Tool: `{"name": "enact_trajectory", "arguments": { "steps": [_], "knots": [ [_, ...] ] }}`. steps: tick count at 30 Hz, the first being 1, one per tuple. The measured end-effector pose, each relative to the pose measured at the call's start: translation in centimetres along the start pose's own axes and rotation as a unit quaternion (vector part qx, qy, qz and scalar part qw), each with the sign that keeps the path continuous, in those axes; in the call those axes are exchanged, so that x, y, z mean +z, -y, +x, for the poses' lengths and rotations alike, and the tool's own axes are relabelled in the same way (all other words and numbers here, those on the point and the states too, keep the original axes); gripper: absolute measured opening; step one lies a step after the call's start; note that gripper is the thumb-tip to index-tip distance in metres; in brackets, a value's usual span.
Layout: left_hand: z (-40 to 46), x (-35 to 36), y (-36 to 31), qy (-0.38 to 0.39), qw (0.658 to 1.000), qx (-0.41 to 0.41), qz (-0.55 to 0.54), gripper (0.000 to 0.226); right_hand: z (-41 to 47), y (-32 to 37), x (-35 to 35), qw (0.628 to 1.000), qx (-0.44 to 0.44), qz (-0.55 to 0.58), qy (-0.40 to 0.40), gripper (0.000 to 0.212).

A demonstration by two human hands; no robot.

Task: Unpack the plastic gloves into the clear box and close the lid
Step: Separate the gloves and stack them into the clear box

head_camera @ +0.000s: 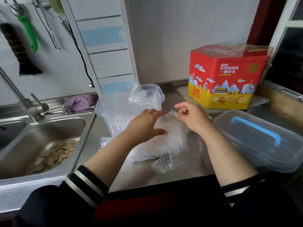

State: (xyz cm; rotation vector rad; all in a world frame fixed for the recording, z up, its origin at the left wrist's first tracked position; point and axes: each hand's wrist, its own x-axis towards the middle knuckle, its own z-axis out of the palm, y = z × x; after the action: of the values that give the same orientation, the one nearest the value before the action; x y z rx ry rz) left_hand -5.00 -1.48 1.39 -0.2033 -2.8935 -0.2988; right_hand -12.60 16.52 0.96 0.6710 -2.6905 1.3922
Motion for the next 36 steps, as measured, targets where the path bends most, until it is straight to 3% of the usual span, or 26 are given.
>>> {"name": "enact_trajectory", "arguments": {
  "steps": [2,5,9,12,14,17,22,29,36],
  "knots": [
    [0.2,-0.7,-0.3,-0.037,0.998,0.000,-0.046,0.069,-0.2,0.8,-0.5,0.998,-0.050,0.036,-0.006,0.028],
    [0.7,-2.6,-1.1,-0.084,0.974,0.037,-0.209,0.060,-0.5,2.5,-1.7,0.989,-0.121,0.085,0.015,0.031],
    [0.9,-5.6,-1.3,-0.022,0.932,0.040,-0.360,0.034,-0.5,4.8,-3.1,0.972,-0.183,0.146,0.020,0.031],
    [0.9,-7.0,-0.3,-0.046,0.908,0.002,-0.416,0.004,0.1,5.6,-3.5,0.973,-0.172,0.153,0.026,0.026],
    [1.0,-7.7,1.1,-0.093,0.894,-0.034,-0.437,0.013,0.9,5.2,-3.3,0.982,-0.123,0.127,0.066,0.037],
    [1.2,-8.8,3.5,-0.134,0.903,-0.089,-0.398,0.016,2.2,4.4,-2.4,0.987,-0.054,0.118,0.098,0.049],
    [2.8,-10.2,7.1,-0.176,0.948,-0.129,-0.232,0.012,4.8,5.4,0.2,0.975,0.007,0.222,0.021,0.038],
    [6.1,-10.6,12.1,-0.178,0.966,-0.169,-0.080,0.026,9.3,8.4,3.2,0.992,-0.094,-0.038,-0.075,0.045],
    [7.1,-7.1,13.0,-0.120,0.972,-0.195,0.052,0.006,11.5,8.3,5.5,0.943,-0.101,-0.315,-0.042,0.047]
  ]
}}
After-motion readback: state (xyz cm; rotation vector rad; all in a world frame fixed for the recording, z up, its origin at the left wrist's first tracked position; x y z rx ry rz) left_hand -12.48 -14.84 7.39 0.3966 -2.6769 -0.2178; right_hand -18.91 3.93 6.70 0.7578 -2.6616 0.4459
